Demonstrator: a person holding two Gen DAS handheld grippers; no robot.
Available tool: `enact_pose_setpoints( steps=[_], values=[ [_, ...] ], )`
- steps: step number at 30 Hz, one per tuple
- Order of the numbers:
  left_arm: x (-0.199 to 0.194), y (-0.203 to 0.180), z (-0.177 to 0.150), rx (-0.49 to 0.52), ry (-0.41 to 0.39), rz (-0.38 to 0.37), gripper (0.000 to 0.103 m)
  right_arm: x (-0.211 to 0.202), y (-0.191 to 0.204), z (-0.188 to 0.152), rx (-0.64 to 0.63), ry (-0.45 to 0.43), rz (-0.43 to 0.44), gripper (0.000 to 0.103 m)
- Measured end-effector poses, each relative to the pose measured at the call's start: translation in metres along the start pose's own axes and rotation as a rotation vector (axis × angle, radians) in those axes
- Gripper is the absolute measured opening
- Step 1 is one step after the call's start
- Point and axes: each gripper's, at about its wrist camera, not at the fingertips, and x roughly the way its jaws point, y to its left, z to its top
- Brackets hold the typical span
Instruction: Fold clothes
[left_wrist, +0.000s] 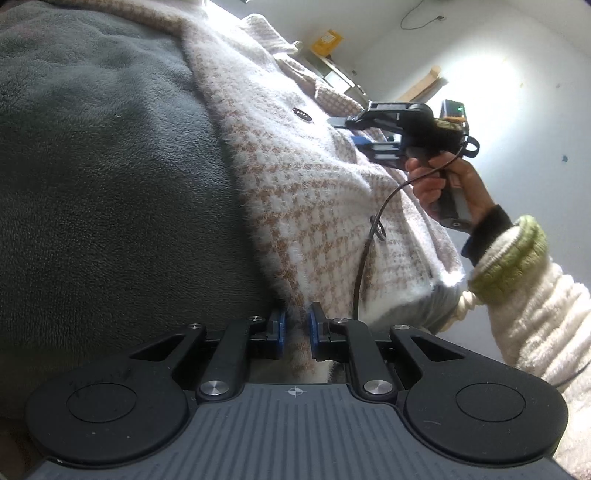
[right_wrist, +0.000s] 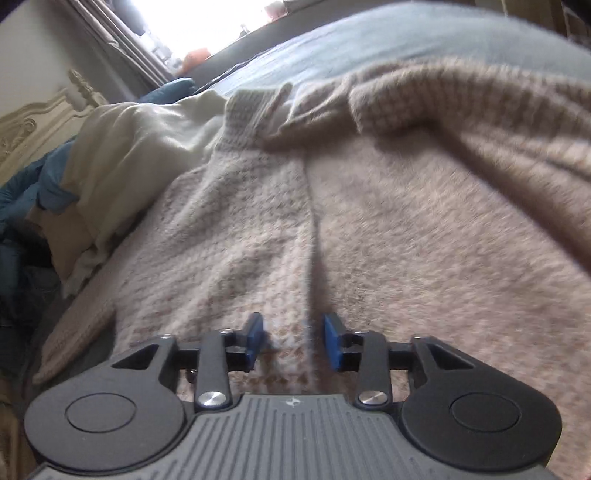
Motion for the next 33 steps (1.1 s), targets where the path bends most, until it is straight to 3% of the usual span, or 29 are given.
enact_pose_setpoints(
  steps=[2,9,12,15,18,22,28,30,33],
  values=[
    [-0.001,0.001,0.001,0.0,0.002,-0.002,0.012,0.005,-0.002,-0.001,-0.001,0.006,0.028,0.006],
    [0.004,-0.003,0.004,0.002,0.02,0.017,0.011,-0.013,0.016,0.006,-0.158,-0.162,-0.006,0.005],
    [0.005,-0.006,0.004,0.008,0.021,0.027,0.011,0.009,0.007,0.007,-0.216,-0.151,-0.078,0.005],
    [0.007,-0.009,0.005,0.011,0.027,0.037,0.011,0.023,-0.01,0.001,-0.166,-0.118,-0.073,0.004],
    [0.008,-0.011,0.006,0.019,0.032,0.044,0.011,-0.003,-0.012,0.003,-0.111,-0.147,-0.067,0.017],
    [0.009,-0.009,0.009,0.018,0.036,0.042,0.012,-0.066,-0.003,-0.008,-0.16,-0.209,-0.039,0.019],
    [0.013,-0.006,0.011,-0.016,0.042,0.026,0.012,-0.114,0.036,-0.085,-0.452,-0.09,0.054,0.019],
    [0.014,-0.007,0.011,-0.015,0.041,0.028,0.012,-0.103,0.04,-0.113,-0.53,-0.04,0.009,0.018],
    [0.015,-0.009,0.012,-0.014,0.045,0.029,0.013,-0.077,0.02,-0.133,-0.507,0.01,-0.111,0.012]
  ],
)
